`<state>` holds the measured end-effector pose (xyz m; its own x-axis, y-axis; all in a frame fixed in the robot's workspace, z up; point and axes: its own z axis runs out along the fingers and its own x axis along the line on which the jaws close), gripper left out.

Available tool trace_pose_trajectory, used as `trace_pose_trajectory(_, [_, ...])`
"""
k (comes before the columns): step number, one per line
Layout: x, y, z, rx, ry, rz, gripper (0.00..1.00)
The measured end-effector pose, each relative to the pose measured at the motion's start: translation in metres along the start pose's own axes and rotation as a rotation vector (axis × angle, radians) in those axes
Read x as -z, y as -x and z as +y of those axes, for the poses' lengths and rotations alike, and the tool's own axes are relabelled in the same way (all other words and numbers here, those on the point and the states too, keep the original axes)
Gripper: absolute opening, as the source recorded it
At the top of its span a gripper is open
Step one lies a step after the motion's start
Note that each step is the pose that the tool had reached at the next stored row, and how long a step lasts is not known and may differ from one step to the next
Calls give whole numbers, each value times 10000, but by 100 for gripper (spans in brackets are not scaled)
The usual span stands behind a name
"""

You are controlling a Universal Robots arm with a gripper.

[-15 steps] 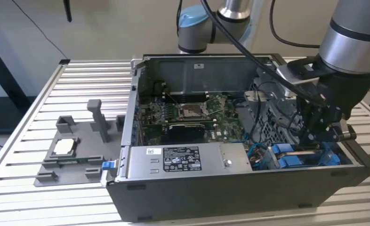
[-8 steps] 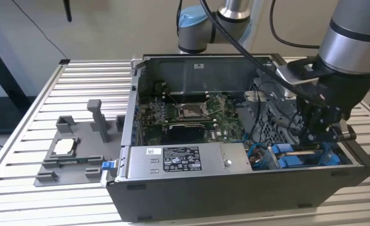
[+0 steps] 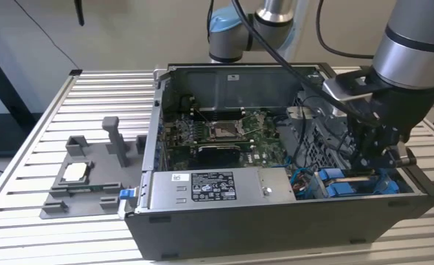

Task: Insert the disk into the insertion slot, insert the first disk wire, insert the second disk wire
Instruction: 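Insert the second disk wire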

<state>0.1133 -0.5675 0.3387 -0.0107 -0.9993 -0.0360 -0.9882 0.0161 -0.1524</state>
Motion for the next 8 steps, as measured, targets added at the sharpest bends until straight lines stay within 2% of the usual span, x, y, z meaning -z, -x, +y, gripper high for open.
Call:
trace_pose_trajectory(7, [-30,-1,6,-8,-1,-2,18])
trace_pose_trajectory(8, [-32,-1,6,-7,-1,-3,23])
